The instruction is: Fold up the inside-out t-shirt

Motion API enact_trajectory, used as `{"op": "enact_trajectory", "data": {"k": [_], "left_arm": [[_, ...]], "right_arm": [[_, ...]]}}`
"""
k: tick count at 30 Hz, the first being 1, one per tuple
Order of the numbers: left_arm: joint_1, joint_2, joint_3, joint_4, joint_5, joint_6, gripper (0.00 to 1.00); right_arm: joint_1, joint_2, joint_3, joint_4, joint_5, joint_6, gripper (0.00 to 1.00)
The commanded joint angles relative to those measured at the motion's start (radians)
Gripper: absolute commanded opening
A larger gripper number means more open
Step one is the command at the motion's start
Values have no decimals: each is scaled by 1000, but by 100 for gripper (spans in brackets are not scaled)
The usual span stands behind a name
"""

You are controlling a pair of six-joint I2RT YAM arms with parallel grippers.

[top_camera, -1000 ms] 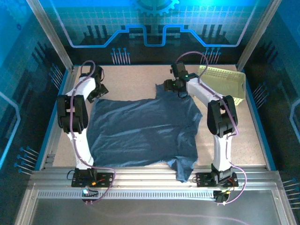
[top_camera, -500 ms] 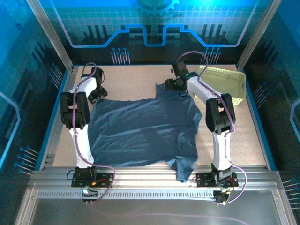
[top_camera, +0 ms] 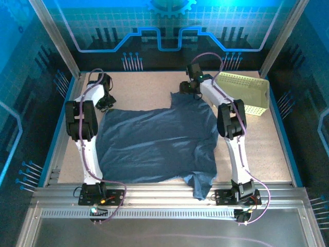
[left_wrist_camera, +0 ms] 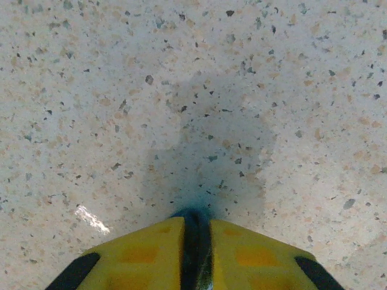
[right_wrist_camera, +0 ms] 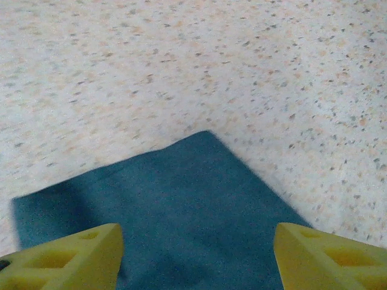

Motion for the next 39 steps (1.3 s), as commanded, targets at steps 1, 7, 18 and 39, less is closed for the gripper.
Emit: {"op": "enact_trajectory", "data": {"k": [1,7,18,39], "left_arm": [[15,-14,-15,-18,6,-10,15],[31,-52,-67,9,13,-18,7],[63,-114,-128,50,41,-39,1],[162,-249,-210,294,270,-66,0]], "right_arm": [[-21,86,121,-97,52,-30,68],[-29,229,324,-208,32,-64,67],[-51,266,397,-229,-37,-75,16],[-104,32,420,-140,-85,-128,0]]}}
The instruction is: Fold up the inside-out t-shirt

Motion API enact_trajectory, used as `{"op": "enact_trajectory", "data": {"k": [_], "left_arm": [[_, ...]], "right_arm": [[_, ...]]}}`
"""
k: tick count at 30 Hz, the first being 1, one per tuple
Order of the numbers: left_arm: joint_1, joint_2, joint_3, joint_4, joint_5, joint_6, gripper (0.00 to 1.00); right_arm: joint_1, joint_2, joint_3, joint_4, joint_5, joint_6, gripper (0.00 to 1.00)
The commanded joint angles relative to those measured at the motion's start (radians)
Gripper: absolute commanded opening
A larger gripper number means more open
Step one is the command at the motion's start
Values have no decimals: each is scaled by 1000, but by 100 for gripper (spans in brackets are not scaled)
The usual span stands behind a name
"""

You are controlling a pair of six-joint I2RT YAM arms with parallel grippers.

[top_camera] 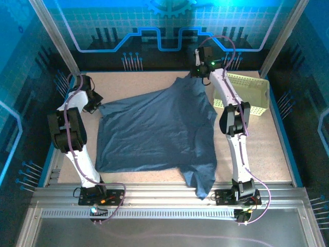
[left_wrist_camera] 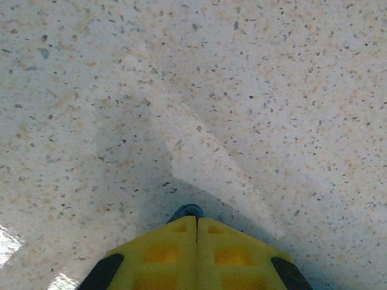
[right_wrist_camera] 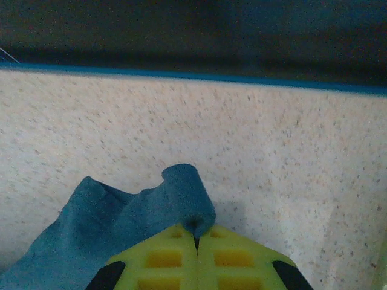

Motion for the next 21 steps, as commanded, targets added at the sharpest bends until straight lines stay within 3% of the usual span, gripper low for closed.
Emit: {"op": "enact_trajectory", "data": {"k": [1,11,21], "left_arm": [[7,2,68,31,65,10,0],[7,-69,113,173,181,67,0],[8,-65,133,235,223,66,0]], "right_arm": [[-22,-20,42,13,-5,-28,0],[-55,-118,30,46,-61,-29,0],[-59,-188,-21,77,-105,-29,0]]}}
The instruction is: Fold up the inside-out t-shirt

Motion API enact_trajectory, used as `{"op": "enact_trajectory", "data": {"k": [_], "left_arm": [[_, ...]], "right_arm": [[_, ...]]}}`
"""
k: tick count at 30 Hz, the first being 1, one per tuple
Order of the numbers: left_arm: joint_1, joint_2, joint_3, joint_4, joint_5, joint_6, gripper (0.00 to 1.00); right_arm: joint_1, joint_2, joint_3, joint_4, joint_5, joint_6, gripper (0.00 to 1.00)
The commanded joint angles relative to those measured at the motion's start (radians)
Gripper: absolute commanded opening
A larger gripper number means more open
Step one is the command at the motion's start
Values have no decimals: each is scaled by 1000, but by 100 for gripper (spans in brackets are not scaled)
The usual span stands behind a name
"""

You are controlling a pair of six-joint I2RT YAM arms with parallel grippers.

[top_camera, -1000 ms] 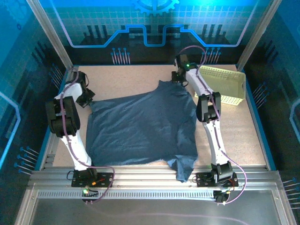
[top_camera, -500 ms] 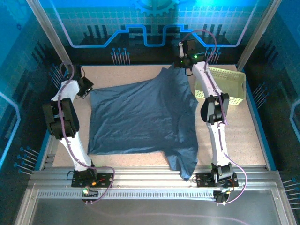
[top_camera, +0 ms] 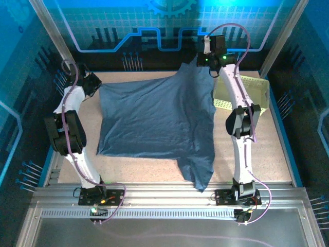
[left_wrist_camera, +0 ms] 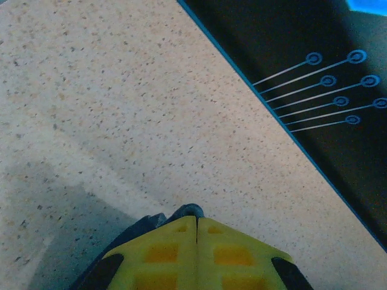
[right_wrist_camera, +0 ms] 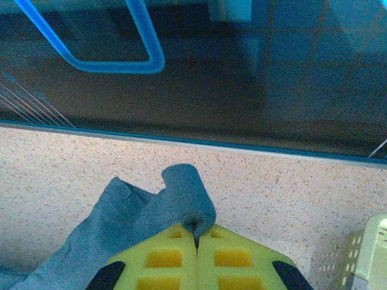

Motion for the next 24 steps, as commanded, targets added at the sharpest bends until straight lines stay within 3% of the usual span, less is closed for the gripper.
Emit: {"op": "enact_trajectory", "data": {"k": [1,7,11,16,24], "left_arm": [[7,-20,28,37,39,19,0],[12,-59,-28,113,40,-2,0],[40,-95,-73,157,-1,-24,0],[87,-84,-76,159,-23,-21,0],[93,-26,-41,145,0,12,0]], "right_arm": [[-11,-56,-21,28,-40,-13,0],[10,-133,-100,46,-69,-41,0],[56,-142,-130,20,19,-103,0],[66,-27,-27,-28,34,-125,0],[73,182,194,-29,13,-126,0]]}}
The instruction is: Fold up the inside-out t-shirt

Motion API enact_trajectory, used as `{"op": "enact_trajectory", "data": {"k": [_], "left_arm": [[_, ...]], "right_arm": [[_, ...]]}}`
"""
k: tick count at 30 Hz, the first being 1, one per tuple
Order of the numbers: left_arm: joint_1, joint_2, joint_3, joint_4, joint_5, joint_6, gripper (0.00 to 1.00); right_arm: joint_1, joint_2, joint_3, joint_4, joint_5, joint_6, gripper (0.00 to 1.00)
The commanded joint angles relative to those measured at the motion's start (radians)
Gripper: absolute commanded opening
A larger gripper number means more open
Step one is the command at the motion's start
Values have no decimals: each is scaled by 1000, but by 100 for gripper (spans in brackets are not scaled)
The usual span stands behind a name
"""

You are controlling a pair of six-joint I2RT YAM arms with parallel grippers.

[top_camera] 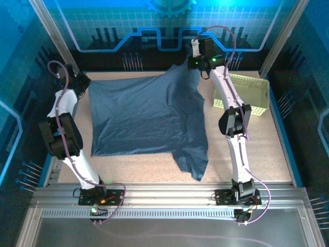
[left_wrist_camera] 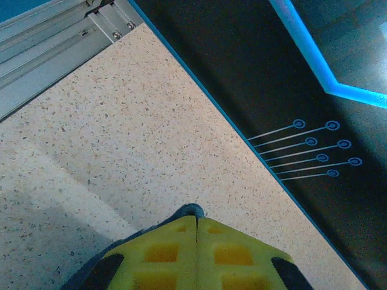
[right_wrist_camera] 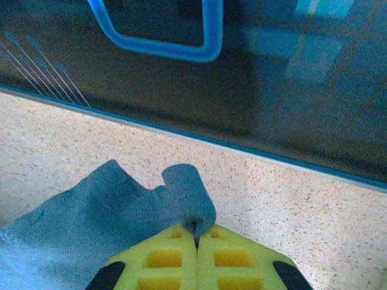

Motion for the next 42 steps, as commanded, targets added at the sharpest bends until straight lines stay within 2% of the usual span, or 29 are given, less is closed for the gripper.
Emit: {"op": "enact_trajectory", "data": {"k": [1,4,9,13,16,20,23,28,32,39,42], "left_arm": [[1,19,19,12,-8,28,0],[5,-3,-11,29,-22,27,0],[12,-83,-109,105,-23,12,0],[14,-128,-184,149,-19,11,0],[17,-144,-238,173,-19,7,0],[29,-156,-318,229,-13,-14,0],[39,-151,-360,264,-9,-18,0],[60,-154,-412,294,8,-28,0],[65,-182,-465,314,-24,-33,0],[75,-186,-544,347,-14,-65,2],[74,-189,-579,351,2,-93,2]], "right_arm": [[1,48,61,3,-12,-20,0],[5,41,61,11,-54,-11,0],[32,-32,4,-27,-53,-23,0],[57,-176,-227,31,-7,-25,0],[62,-304,-464,139,-25,-4,0],[76,-411,-677,229,-60,28,0],[92,-467,-790,280,-76,51,0],[101,-578,-979,348,-33,109,0],[114,-677,-1145,408,-30,158,0],[187,-795,-1388,467,82,180,0],[194,-817,-1451,477,73,207,0]]}}
